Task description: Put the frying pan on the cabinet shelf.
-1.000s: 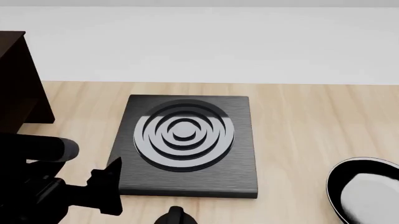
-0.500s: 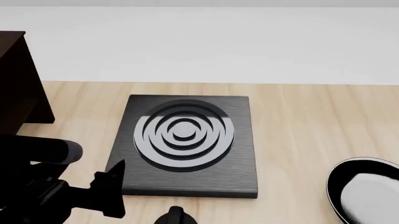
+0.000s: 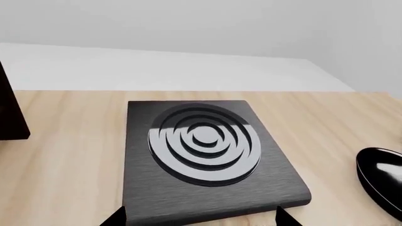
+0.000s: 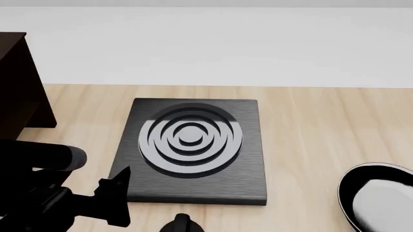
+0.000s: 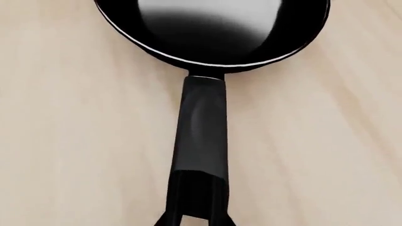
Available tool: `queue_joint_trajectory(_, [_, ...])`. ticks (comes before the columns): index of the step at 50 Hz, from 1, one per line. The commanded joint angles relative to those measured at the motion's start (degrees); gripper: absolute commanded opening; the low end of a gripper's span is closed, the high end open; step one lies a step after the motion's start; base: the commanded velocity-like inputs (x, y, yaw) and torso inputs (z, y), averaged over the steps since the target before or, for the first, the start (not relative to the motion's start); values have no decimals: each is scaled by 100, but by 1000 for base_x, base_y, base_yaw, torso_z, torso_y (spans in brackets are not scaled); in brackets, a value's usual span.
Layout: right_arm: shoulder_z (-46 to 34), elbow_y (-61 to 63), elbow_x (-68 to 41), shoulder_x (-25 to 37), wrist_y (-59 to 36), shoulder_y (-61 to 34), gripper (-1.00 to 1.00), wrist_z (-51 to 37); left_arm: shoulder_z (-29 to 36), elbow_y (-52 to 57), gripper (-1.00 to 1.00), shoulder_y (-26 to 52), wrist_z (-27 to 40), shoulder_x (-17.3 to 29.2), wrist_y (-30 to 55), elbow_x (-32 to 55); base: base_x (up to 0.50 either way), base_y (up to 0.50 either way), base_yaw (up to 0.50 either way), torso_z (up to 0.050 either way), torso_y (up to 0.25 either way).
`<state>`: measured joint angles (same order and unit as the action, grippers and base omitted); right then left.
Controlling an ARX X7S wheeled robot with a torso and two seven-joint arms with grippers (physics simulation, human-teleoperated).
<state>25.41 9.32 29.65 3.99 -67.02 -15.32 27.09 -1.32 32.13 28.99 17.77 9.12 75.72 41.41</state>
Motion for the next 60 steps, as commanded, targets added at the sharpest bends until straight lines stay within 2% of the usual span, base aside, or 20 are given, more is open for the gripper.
queue_joint_trajectory(1, [-43, 134, -96, 27, 201, -16, -100, -116, 8, -1, 100, -29, -8, -16, -94, -95, 0, 7, -12, 0, 0])
queue_joint_trajectory(13, [-366, 817, 46, 81, 191, 160, -100, -121, 95, -55, 100, -52, 3, 23, -187, -83, 0, 5, -8, 0, 0])
queue_joint_trajectory(23, [-946, 1692, 366, 204, -247, 120, -100, 27, 105, -41, 100, -57, 38, 47, -201, -24, 0, 5, -8, 0, 0])
queue_joint_trajectory(33, [-1508, 2262, 692, 439, -858, -169, -100, 252, 121, -47, 100, -61, 78, 62, -218, 28, 0, 4, -7, 0, 0])
queue_joint_trajectory(36, [-1760, 2364, 784, 566, -1018, -211, -100, 352, -287, -104, 100, -15, 195, -164, 143, 372, 0, 5, -8, 0, 0])
queue_joint_trajectory(43, [-2120, 2654, 926, 698, -1314, -507, -100, 514, -345, -43, 100, 171, 281, -188, 216, 500, 0, 5, -8, 0, 0])
queue_joint_trajectory(48, [-2883, 2891, 1224, 1090, -1842, -951, -100, 751, -381, -81, 100, 300, 321, -199, 329, 615, 0, 4, -7, 0, 0])
queue_joint_trajectory(51, [-3409, 3028, 1514, 1215, -2279, -1485, -100, 1157, -583, -82, 100, 445, 499, -321, 577, 789, 0, 5, -8, 0, 0])
queue_joint_trajectory(55, [-3924, 2882, 2747, 1084, -2282, -2003, -100, 2233, -581, -179, 100, 785, 555, -365, 769, 950, 0, 6, -8, 0, 0])
queue_joint_trajectory(60, [-4524, 2778, 3829, 933, -2262, -2581, -100, 3214, -1375, -226, 100, 891, 746, -808, 1089, 1711, 0, 7, -7, 0, 0])
